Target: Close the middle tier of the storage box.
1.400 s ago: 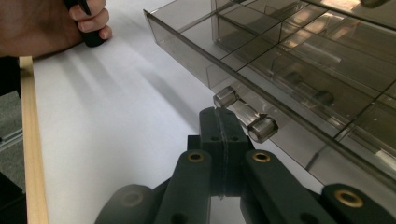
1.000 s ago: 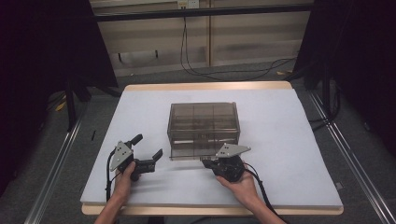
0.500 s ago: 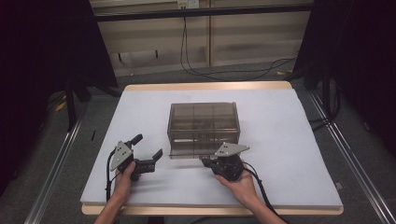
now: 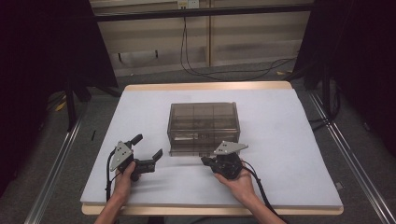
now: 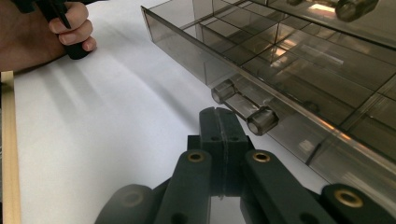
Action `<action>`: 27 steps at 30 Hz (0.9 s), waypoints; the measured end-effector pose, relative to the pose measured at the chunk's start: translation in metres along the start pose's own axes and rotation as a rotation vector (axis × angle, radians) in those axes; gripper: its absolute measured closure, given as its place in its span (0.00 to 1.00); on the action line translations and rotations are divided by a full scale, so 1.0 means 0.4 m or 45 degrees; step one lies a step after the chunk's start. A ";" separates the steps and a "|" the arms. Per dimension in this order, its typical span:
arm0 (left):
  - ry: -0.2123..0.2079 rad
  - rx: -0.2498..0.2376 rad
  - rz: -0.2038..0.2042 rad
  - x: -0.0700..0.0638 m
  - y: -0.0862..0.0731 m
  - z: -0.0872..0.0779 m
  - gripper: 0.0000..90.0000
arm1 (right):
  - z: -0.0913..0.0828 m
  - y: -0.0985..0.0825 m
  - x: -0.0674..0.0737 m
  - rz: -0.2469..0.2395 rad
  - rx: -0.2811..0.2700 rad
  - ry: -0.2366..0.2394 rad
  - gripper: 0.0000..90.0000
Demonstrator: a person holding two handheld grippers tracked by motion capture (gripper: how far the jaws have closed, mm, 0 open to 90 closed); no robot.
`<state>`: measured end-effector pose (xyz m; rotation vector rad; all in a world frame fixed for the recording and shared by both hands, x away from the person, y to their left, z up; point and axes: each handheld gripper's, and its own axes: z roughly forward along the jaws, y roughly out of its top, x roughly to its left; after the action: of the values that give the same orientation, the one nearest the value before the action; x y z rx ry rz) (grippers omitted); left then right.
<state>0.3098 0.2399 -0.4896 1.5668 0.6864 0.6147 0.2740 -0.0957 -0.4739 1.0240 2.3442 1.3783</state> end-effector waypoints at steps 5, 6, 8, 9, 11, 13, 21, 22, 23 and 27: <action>0.000 0.000 0.001 0.000 0.000 0.000 0.01 | 0.003 0.000 -0.002 -0.002 0.001 0.001 1.00; 0.002 -0.009 -0.013 -0.002 0.000 0.001 0.01 | 0.003 0.000 -0.002 -0.001 0.001 -0.002 1.00; 0.002 -0.010 -0.015 -0.002 0.000 0.001 0.01 | 0.005 0.001 -0.004 0.004 -0.002 -0.003 1.00; 0.001 -0.010 -0.015 -0.002 0.000 0.001 0.01 | 0.005 0.001 -0.004 0.008 -0.003 -0.004 1.00; 0.000 -0.002 -0.003 0.000 0.000 0.000 0.01 | 0.007 0.002 -0.005 0.004 -0.004 -0.005 1.00; 0.002 -0.011 -0.016 -0.002 0.000 0.002 0.01 | 0.008 0.002 -0.005 0.005 -0.005 -0.005 1.00; 0.000 -0.002 -0.003 0.000 0.000 0.000 0.01 | 0.007 0.004 -0.009 0.016 -0.014 -0.011 1.00; 0.009 -0.007 -0.016 -0.002 0.000 0.001 0.01 | 0.007 0.004 -0.010 0.018 -0.017 -0.010 1.00; 0.002 -0.010 -0.016 -0.001 0.000 0.001 0.01 | 0.007 0.005 -0.011 0.020 -0.018 -0.011 1.00; 0.004 -0.009 -0.016 -0.002 0.000 0.002 0.01 | 0.010 0.006 -0.013 0.026 -0.022 -0.011 1.00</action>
<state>0.3098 0.2390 -0.4898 1.5539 0.6954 0.6096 0.2809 -0.0959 -0.4747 1.0493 2.3179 1.3965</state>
